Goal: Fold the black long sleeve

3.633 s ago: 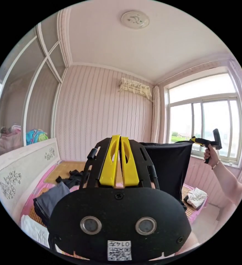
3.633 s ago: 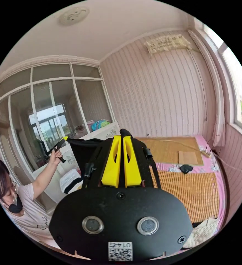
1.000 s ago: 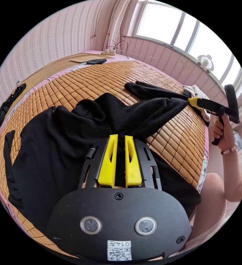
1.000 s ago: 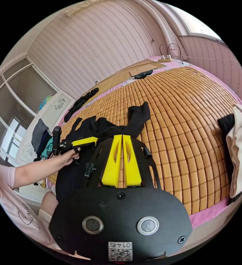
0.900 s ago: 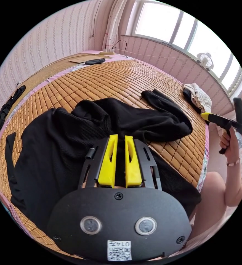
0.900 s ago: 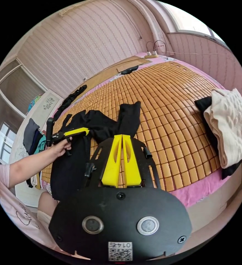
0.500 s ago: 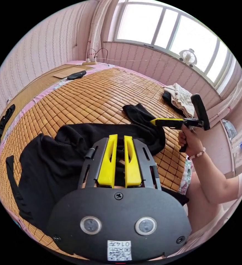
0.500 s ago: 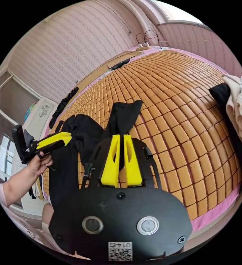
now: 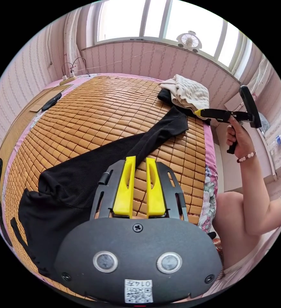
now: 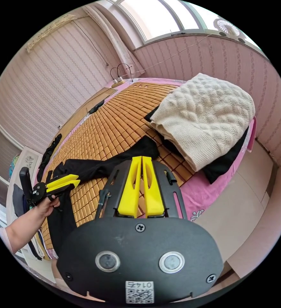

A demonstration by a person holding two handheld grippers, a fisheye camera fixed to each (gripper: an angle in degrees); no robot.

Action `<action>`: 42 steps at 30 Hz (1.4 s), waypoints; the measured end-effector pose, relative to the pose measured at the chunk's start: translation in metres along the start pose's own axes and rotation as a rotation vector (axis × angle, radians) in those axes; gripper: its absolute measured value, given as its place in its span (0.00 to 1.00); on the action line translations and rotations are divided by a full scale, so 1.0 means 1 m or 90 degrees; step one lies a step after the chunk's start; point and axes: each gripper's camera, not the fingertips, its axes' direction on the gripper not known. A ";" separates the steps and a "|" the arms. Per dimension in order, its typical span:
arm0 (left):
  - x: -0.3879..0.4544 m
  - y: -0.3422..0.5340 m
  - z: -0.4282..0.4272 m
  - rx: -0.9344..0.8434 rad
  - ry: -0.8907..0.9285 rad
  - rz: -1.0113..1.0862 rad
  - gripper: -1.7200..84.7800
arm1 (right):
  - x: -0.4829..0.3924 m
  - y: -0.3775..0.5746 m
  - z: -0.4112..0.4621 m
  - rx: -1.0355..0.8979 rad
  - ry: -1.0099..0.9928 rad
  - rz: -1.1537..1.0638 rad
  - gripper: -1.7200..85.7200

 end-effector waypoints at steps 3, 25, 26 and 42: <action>0.006 -0.002 0.021 -0.021 -0.017 0.006 0.10 | 0.002 -0.002 0.012 0.020 -0.042 0.011 0.06; 0.026 0.066 0.060 -0.061 0.032 0.062 0.02 | 0.008 0.020 -0.096 -0.035 -0.052 0.016 0.06; 0.025 0.066 0.061 -0.061 0.032 0.060 0.02 | 0.002 0.019 -0.089 -0.045 -0.044 0.005 0.08; 0.013 0.063 0.034 0.019 0.014 0.037 0.01 | -0.006 0.053 -0.171 0.096 -0.208 -0.043 0.04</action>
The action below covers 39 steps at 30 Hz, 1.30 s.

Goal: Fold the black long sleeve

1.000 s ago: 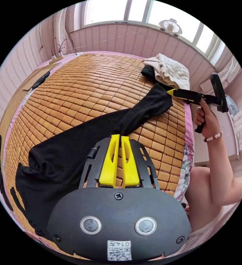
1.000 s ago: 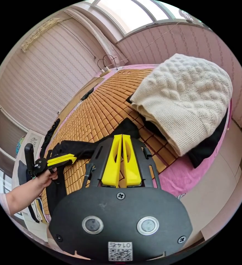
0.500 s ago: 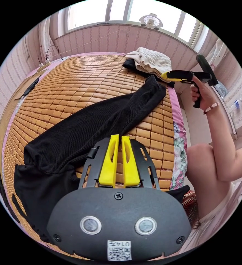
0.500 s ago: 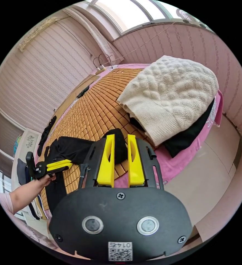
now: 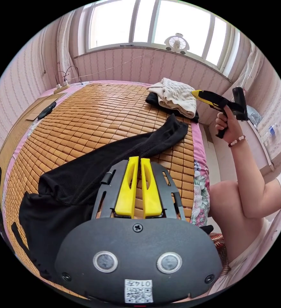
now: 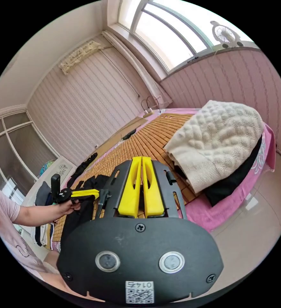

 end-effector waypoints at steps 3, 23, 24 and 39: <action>-0.007 0.010 0.028 -0.047 0.017 -0.020 0.01 | 0.007 0.001 0.036 -0.131 0.033 0.049 0.11; -0.009 -0.003 0.048 -0.055 0.060 0.013 0.07 | -0.005 0.016 -0.029 0.001 0.011 0.060 0.03; -0.006 -0.007 0.043 -0.039 0.059 0.016 0.07 | -0.009 0.013 -0.019 -0.022 0.037 0.055 0.03; 0.020 -0.048 0.086 -0.075 0.083 0.030 0.08 | -0.034 -0.011 0.038 -0.308 0.156 0.072 0.04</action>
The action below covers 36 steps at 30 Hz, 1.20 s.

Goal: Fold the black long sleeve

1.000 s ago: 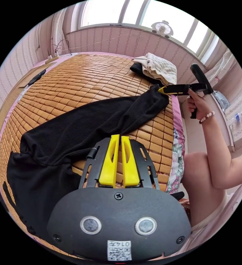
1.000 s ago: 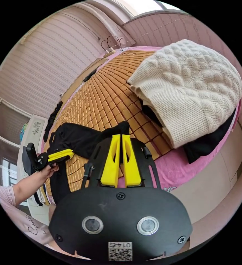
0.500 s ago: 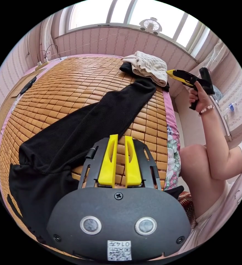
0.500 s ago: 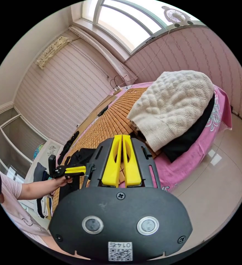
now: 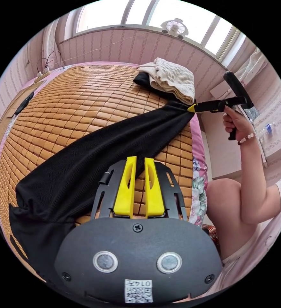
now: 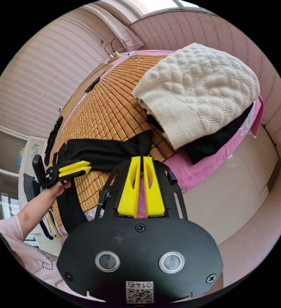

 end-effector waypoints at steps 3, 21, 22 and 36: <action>0.011 0.002 0.000 -0.006 0.007 0.026 0.08 | -0.004 0.003 -0.020 0.053 0.085 0.045 0.05; 0.098 -0.027 0.018 -0.021 -0.018 0.123 0.07 | 0.036 -0.026 -0.014 0.174 -0.059 0.138 0.03; 0.100 -0.026 0.016 -0.018 -0.017 0.122 0.07 | 0.037 -0.026 -0.016 0.184 -0.068 0.140 0.03; 0.239 -0.101 0.015 0.051 -0.035 0.228 0.10 | 0.045 -0.055 -0.026 0.125 -0.039 0.126 0.09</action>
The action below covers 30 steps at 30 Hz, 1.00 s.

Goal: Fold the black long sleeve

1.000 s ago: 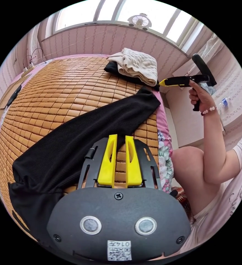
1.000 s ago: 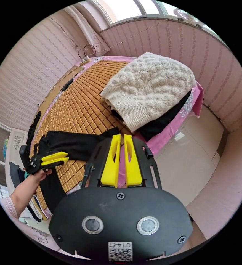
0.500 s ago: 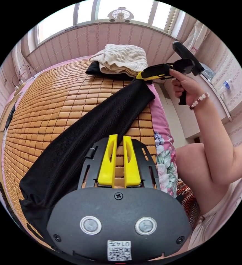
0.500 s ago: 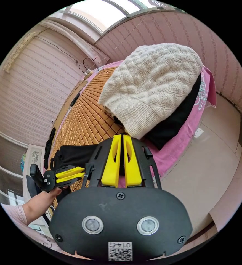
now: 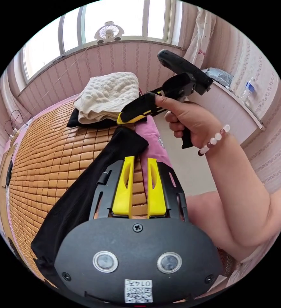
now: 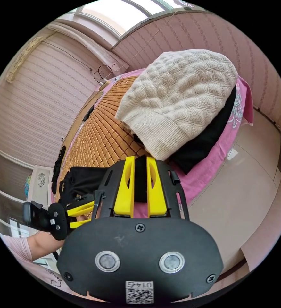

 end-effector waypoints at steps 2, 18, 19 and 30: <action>0.005 -0.016 0.011 -0.013 -0.012 0.019 0.10 | 0.006 -0.005 0.004 -0.005 0.008 0.008 0.07; -0.023 -0.041 -0.047 0.017 0.058 -0.023 0.01 | 0.035 -0.036 0.000 -0.093 -0.005 -0.029 0.09; -0.025 -0.045 -0.052 0.020 0.054 -0.024 0.01 | 0.036 -0.036 0.003 -0.102 -0.015 -0.034 0.08; -0.051 -0.087 -0.107 0.030 0.033 0.002 0.01 | 0.059 -0.050 0.025 0.007 -0.052 -0.026 0.02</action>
